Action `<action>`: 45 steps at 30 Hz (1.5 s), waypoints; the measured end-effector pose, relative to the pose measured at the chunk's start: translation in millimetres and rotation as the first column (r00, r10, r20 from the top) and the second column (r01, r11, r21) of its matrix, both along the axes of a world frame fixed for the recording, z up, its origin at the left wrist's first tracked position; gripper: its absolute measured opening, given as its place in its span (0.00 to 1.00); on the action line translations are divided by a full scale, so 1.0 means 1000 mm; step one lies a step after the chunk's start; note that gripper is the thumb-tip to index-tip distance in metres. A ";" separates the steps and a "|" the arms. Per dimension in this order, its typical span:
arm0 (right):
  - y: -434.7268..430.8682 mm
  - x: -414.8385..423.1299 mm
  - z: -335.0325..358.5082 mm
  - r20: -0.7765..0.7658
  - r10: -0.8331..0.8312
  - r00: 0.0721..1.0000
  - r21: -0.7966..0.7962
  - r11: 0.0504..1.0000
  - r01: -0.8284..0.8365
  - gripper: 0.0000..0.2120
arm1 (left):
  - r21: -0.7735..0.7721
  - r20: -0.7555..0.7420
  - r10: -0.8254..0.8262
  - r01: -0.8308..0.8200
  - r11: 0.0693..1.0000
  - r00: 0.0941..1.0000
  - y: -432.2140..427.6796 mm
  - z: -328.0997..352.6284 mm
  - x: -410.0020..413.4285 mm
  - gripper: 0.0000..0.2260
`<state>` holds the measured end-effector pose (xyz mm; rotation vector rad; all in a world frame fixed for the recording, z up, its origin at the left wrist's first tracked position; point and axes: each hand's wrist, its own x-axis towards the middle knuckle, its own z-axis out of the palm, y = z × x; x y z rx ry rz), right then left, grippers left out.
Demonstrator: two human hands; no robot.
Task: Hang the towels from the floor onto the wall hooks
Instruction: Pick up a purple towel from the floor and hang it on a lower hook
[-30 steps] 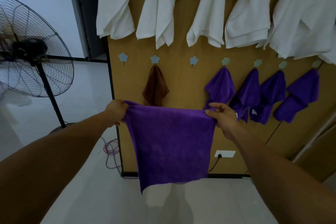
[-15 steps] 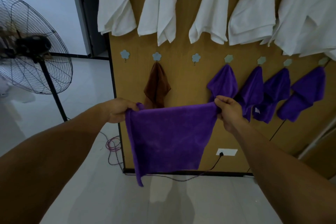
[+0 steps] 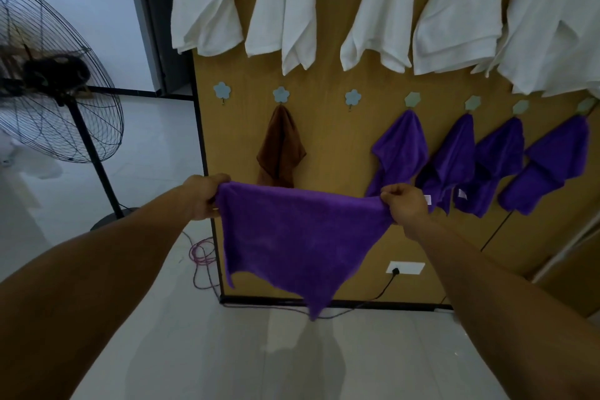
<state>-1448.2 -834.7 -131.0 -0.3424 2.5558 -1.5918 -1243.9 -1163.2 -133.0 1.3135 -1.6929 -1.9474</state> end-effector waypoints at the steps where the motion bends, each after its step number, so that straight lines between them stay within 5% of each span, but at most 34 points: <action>1: -0.001 0.000 0.001 0.034 0.000 0.999 0.011 1.000 -0.001 0.05 | 0.027 0.010 -0.021 0.021 0.999 1.000 -0.002 0.001 0.000 0.15; 6: -0.015 0.006 0.016 0.110 0.015 0.994 -0.151 0.989 0.002 0.05 | -0.011 0.007 0.034 -0.034 0.999 0.999 -0.013 0.010 0.000 0.16; 10: -0.020 0.025 0.010 0.350 0.137 0.927 -0.071 0.990 -0.119 0.12 | -0.015 -0.051 0.049 -0.050 0.999 0.998 -0.015 0.008 0.002 0.10; 14: -0.018 0.029 0.011 0.498 0.198 0.844 -0.031 0.977 -0.210 0.05 | -0.045 -0.072 0.116 -0.119 0.992 0.991 -0.011 0.002 0.001 0.07; 18: -0.014 0.025 0.004 0.519 0.260 0.814 0.046 0.943 -0.331 0.11 | -0.091 -0.106 0.212 -0.222 0.971 0.971 -0.007 0.002 0.000 0.07; 26: -0.014 0.019 -0.001 0.511 0.522 0.683 -0.134 0.833 -0.537 0.20 | -0.250 -0.020 0.277 -0.273 0.929 0.961 -0.014 0.009 0.005 0.08; 32: -0.020 0.017 0.000 0.317 0.346 0.883 -0.002 0.931 -0.365 0.12 | -0.454 0.199 0.175 -0.068 0.889 0.964 -0.015 0.008 0.006 0.06; 36: -0.025 0.013 0.001 0.261 0.296 0.919 0.021 0.950 -0.312 0.07 | -0.567 0.187 0.106 0.019 0.824 0.977 -0.004 0.010 0.005 0.17; 45: -0.024 0.010 0.010 0.158 0.108 0.982 0.007 0.994 -0.110 0.05 | -0.282 0.146 -0.176 0.211 0.936 0.974 0.014 0.027 0.005 0.04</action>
